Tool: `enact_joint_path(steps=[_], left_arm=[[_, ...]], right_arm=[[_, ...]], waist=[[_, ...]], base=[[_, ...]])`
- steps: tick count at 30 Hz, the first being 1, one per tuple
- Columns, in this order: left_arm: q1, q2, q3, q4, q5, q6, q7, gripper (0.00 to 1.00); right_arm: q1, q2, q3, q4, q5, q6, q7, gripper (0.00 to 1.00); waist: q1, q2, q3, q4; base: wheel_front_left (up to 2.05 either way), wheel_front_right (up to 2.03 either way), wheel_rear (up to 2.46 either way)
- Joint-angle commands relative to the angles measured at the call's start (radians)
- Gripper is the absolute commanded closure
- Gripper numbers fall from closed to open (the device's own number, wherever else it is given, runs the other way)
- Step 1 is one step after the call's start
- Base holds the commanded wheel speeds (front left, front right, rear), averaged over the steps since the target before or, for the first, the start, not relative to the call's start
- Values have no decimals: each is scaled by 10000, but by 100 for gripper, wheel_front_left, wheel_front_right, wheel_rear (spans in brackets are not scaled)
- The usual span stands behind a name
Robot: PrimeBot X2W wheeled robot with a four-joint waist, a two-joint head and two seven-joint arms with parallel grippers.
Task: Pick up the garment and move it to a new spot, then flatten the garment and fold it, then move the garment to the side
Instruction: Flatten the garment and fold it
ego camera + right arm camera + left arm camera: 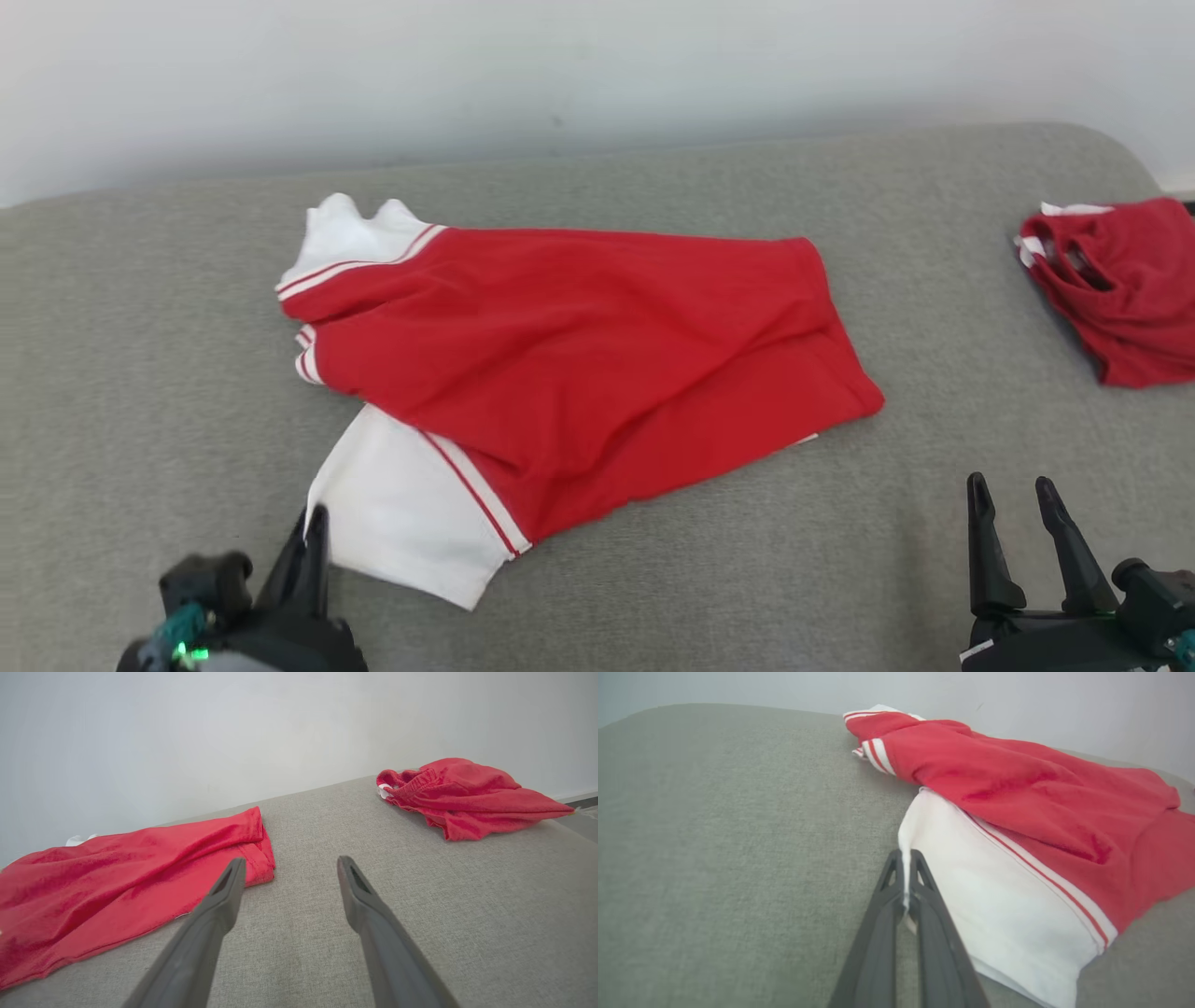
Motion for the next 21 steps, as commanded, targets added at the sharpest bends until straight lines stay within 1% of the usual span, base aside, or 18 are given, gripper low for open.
enact_joint_path(steps=[1,4,10,14,17,18,19,20,21], left_arm=[[270,27,32,-153,-79,87,54,100],[1296,-49,134,-1438,-284,452,528,100],[3343,-107,418,-3924,-507,1395,1493,100],[4224,-127,506,-4816,-671,1723,1926,100],[4483,-202,410,-4996,-775,1797,2184,100],[4478,-146,381,-5027,-670,1802,2151,100],[4409,-136,367,-5073,-554,1844,2002,20],[4328,-178,372,-5086,-518,1870,1863,0],[4286,-176,353,-5079,-427,1861,1741,0]], right_arm=[[113,-9,-11,-30,-73,-27,-44,0],[219,-2,-182,-46,-93,-27,-46,0],[351,-63,-367,-120,-99,-27,-45,0],[314,-107,-437,-112,-105,-27,-45,0],[249,-130,-435,-59,-111,-27,-46,0],[226,-130,-406,-37,-114,-27,-45,0],[212,-128,-384,-17,-117,-27,-45,0],[199,-132,-353,-2,-120,-27,-46,0],[186,-131,-335,21,-119,-27,-45,0]], waist=[[-1,-1,-322,400],[-1,-1,-402,669],[-1,-1,-331,1056],[-1,-1,-224,1218],[-1,-1,-208,1264],[-1,-1,-218,1263],[-1,-1,-234,1255],[-1,-1,-257,1242],[-1,-1,-286,1221]], base=[[0,0,0],[0,0,0],[0,0,0],[0,0,0],[0,0,0],[0,0,0],[0,0,0],[0,0,0],[0,0,0]])
